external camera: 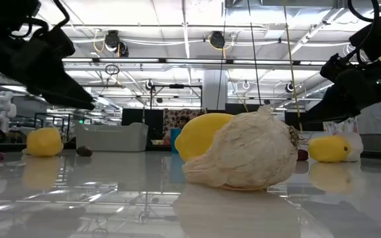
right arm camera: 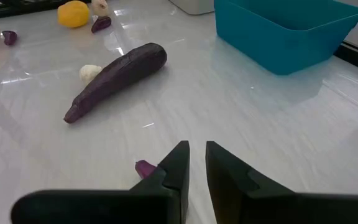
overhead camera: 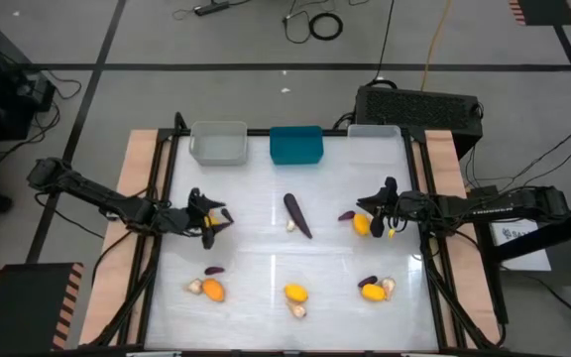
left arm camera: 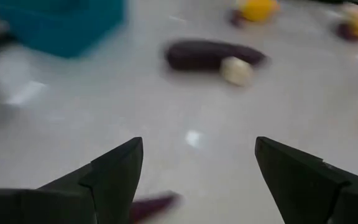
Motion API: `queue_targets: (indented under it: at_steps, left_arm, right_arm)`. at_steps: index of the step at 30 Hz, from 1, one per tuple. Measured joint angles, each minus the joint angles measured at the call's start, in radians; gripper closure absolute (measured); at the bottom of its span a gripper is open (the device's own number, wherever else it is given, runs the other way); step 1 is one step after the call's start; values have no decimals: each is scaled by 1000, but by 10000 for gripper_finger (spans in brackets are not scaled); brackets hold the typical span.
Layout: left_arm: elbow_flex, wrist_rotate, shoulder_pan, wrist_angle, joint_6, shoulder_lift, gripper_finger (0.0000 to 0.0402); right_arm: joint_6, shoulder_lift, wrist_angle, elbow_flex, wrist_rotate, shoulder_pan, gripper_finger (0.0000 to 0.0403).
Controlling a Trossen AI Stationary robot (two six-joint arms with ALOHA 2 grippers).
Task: Sort produce into baskets
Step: Put the top left lemon into the gray bin
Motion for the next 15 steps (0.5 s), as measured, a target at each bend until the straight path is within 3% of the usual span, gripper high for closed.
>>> queue_targets:
  at_steps: [10, 15]
  left_arm:
    - [0, 4, 1, 47, -385, 0, 84]
    - [0, 9, 11, 80, -401, 0, 84]
  right_arm:
    - [0, 0, 29, 0, 0, 0, 358]
    - [9, 0, 112, 0, 0, 0, 358]
